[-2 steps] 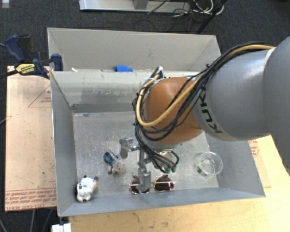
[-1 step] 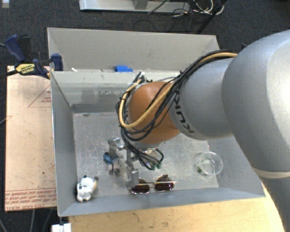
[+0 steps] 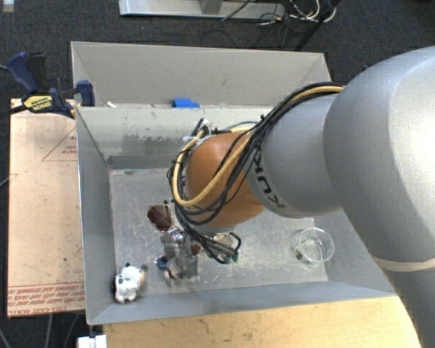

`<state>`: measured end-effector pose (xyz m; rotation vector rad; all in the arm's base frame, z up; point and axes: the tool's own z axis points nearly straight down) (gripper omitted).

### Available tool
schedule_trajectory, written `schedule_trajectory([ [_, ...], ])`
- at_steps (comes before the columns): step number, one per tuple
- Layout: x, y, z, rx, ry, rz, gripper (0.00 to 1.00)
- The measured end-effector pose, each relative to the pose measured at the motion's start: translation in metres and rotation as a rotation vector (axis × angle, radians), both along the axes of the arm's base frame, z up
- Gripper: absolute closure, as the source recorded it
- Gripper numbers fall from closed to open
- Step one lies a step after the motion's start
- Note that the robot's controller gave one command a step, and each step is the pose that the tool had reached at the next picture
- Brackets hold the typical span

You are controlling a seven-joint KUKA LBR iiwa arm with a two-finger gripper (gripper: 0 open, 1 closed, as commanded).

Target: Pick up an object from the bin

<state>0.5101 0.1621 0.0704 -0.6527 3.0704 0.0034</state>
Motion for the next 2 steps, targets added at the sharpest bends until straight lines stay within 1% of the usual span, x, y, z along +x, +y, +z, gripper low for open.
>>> schedule_trajectory([
  [2, 0.0001, 0.0000, 0.0000, 0.000, 0.000, -0.001, 1.00],
])
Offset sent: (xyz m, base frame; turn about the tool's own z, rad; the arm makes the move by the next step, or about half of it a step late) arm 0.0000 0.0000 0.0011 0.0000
